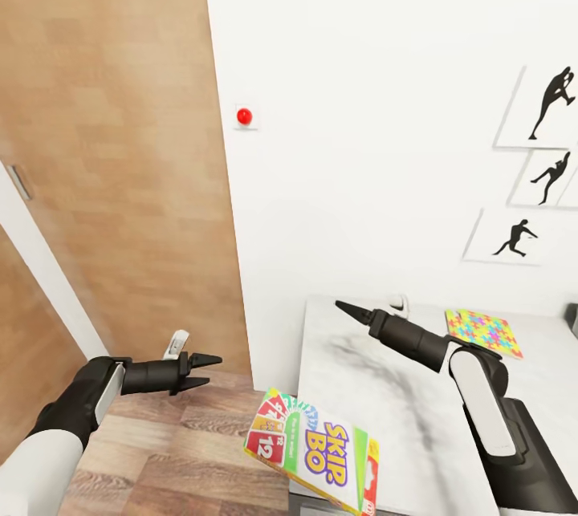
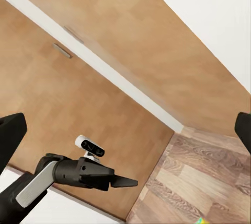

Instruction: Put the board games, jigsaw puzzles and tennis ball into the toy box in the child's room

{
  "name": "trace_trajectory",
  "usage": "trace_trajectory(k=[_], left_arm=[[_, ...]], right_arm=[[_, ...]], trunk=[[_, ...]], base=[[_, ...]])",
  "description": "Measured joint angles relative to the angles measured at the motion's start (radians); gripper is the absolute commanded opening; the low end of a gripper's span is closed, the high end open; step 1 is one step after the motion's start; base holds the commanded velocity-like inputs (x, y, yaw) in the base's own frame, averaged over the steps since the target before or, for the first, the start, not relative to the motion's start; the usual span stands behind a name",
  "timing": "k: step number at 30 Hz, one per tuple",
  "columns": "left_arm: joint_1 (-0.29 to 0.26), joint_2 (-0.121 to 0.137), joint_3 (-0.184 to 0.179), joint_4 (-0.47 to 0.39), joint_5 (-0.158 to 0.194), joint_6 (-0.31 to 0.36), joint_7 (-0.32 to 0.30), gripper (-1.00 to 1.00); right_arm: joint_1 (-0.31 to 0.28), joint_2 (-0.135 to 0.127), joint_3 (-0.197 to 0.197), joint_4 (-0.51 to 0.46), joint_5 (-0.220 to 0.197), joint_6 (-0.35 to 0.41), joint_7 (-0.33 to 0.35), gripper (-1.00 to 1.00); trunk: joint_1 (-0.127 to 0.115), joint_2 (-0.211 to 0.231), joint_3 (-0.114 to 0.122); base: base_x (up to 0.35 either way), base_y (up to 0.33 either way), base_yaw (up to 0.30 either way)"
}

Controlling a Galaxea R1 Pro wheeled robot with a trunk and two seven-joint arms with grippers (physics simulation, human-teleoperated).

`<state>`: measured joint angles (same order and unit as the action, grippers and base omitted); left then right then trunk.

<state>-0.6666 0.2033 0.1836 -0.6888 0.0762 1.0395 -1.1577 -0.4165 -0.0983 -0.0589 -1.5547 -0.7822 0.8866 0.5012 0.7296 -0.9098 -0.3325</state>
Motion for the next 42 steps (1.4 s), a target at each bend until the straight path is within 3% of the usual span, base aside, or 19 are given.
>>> trace_trajectory(k=[12,19,24,29,35,42], left_arm=[[0.000,-0.001,0.000,0.000,0.002,0.000,-0.012,1.00],[0.000,-0.001,-0.001,0.000,0.002,-0.001,-0.036,1.00],[0.000,-0.001,-0.010,0.000,0.002,-0.001,-0.048,1.00],[0.000,-0.001,-0.067,0.000,0.002,-0.004,-0.080,1.00],[0.000,0.000,-0.141,0.000,0.000,-0.010,-0.176,1.00],[0.000,0.001,-0.157,0.000,-0.002,-0.012,-0.196,1.00]], right_arm=[[0.012,0.000,-0.027,0.000,-0.001,0.020,0.087,1.00],[0.012,0.001,-0.060,-0.001,-0.003,0.077,0.273,1.00],[0.012,0.002,-0.079,0.004,-0.004,0.109,0.314,1.00],[0.012,0.003,-0.105,0.008,-0.004,0.123,0.323,1.00],[0.012,0.003,-0.111,0.008,-0.004,0.126,0.325,1.00],[0.012,0.003,-0.112,0.008,-0.003,0.126,0.325,1.00]], trunk=[[0.046,-0.084,-0.038],[0.073,-0.133,-0.060],[0.092,-0.168,-0.075],[0.111,-0.203,-0.091],[0.127,-0.232,-0.104],[0.127,-0.232,-0.104]], base=[[0.000,0.000,0.000],[0.000,0.000,0.000],[0.000,0.000,0.000],[0.000,0.000,0.000],[0.000,0.000,0.000],[0.000,0.000,0.000]])
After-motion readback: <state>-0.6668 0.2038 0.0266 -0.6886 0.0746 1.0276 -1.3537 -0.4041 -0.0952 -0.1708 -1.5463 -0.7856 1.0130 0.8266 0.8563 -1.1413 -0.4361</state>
